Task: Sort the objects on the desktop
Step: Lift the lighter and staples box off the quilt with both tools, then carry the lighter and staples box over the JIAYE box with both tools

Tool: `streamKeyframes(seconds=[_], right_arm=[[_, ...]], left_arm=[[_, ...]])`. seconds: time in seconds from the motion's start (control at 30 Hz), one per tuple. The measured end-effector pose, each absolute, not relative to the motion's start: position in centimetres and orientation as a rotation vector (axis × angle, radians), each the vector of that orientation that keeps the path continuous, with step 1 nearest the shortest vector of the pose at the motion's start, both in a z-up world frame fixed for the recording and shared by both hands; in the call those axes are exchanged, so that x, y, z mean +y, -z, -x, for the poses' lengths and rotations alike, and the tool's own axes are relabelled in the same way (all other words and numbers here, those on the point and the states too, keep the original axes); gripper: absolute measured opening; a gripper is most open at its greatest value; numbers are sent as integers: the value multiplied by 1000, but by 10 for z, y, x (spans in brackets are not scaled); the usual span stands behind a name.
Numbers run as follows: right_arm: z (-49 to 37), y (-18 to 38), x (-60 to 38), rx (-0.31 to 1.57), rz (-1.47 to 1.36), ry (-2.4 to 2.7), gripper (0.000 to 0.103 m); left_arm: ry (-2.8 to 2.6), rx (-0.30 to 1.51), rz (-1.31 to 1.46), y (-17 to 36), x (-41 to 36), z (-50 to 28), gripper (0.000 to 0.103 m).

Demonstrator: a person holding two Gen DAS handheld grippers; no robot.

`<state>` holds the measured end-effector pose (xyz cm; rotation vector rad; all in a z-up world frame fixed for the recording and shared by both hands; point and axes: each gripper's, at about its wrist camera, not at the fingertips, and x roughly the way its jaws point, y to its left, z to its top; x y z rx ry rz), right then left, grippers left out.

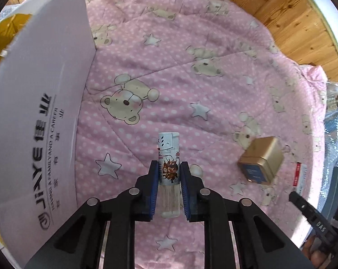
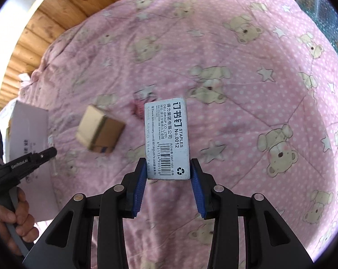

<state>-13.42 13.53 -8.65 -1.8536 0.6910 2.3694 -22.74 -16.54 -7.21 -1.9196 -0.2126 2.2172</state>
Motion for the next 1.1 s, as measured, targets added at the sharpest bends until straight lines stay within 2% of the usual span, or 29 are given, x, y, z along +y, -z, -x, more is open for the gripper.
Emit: streamKeyframes(seconds=[0.5,1.1], right_arm=[[99,44,72,647,1888,-2496,40],[81,-10,-5,438,1917,-2724,40]], left_arm=[[-2256,-238,1774,22,-158,189,20],[-2350,-374,1627,-31,-207,132,20]])
